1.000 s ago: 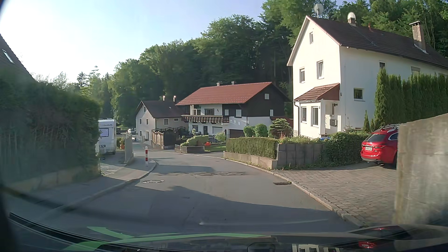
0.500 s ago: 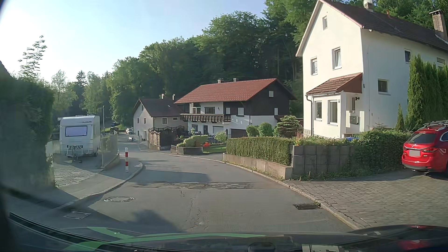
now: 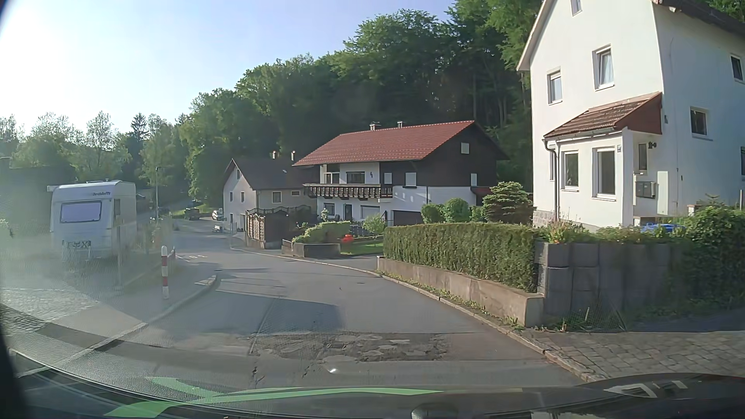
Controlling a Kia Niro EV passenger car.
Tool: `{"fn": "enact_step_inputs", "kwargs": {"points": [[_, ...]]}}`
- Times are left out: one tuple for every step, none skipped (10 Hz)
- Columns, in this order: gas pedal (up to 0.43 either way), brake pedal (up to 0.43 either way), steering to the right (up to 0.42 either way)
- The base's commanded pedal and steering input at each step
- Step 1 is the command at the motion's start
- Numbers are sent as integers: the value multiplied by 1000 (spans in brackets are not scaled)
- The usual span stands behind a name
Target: Follow the waypoints while adhering to traffic rules and regulations
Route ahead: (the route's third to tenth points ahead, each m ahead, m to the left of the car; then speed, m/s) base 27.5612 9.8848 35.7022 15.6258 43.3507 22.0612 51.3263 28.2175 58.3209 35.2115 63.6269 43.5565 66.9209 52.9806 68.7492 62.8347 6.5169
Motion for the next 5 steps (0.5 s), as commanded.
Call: {"fn": "enact_step_inputs", "kwargs": {"points": [[0, 140, -49], [0, 152, -63], [0, 159, -75], [0, 159, -85], [0, 159, -90]]}}
